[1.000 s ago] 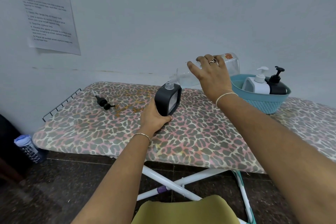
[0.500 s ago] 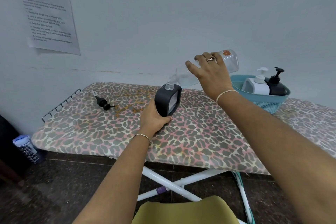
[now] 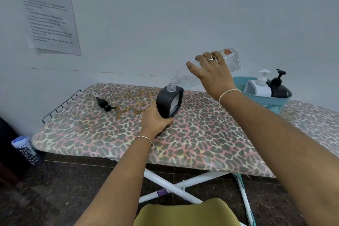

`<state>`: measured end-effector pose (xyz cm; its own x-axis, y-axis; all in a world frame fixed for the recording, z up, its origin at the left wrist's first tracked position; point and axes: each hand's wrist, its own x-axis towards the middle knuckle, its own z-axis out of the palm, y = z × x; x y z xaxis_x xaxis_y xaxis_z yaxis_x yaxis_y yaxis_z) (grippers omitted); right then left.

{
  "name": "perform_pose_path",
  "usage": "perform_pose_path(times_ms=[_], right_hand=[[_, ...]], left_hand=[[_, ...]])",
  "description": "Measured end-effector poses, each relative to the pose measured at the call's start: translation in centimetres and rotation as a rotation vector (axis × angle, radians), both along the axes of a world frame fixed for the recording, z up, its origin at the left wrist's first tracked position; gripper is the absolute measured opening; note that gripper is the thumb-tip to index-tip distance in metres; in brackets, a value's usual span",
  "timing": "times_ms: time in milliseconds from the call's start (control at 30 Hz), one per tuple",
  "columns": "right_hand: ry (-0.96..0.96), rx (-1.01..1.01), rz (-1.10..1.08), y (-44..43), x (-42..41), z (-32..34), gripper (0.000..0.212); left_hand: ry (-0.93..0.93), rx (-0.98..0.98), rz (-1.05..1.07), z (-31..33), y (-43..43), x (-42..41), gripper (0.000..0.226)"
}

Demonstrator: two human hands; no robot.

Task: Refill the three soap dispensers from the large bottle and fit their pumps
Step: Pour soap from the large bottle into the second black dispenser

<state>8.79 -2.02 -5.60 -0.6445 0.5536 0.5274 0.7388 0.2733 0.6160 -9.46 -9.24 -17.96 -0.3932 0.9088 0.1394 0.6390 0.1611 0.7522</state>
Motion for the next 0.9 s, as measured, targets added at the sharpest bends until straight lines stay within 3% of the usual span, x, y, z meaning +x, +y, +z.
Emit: perform_pose_path(times_ms=[900], right_hand=[[-0.13,0.105,0.065,1.1,-0.3,1.3,0.062]], left_hand=[[-0.014,-0.004,0.0,0.2,-0.2,0.1,0.08]])
